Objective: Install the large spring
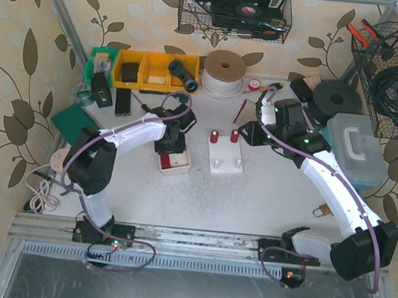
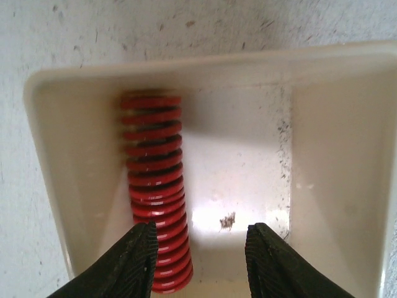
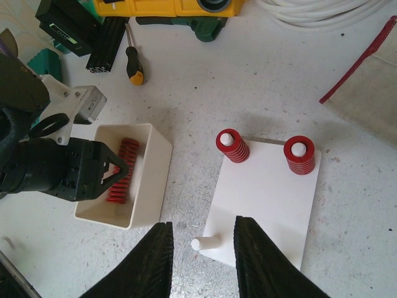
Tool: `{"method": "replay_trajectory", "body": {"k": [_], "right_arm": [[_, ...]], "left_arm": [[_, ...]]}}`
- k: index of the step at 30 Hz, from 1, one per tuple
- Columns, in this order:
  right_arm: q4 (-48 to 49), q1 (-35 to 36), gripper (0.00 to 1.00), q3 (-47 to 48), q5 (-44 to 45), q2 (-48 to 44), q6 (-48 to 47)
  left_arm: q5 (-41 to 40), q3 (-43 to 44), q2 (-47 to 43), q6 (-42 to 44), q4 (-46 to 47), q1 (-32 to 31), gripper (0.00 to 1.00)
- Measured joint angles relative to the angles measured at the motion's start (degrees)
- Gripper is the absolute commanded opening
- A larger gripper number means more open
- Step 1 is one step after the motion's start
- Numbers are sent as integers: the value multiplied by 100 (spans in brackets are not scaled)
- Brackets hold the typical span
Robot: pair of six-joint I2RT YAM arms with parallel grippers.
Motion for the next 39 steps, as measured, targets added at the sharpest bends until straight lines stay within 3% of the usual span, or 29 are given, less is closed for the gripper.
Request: {"method": "replay_trajectory", "body": {"k": [8,25,29,35,39], "right_arm": [[-22,0,31,24,-2,4,-57],[-238,0,36,175,7,26,-240],[-271,0,36,227,24,42,-247],[-297,0,36,295,46,63,-260],[-293,0,36,313,44,103,-256]], "left_arm": [[59,-17,92,-505,-234,-151,47],[369,-680,398,-756,844,-184,50],[385,-675,398,-728,828,-184,39],[382,-634,409,-632,785,-184,8],[374,-614,413,-616,752,-184,2]]}}
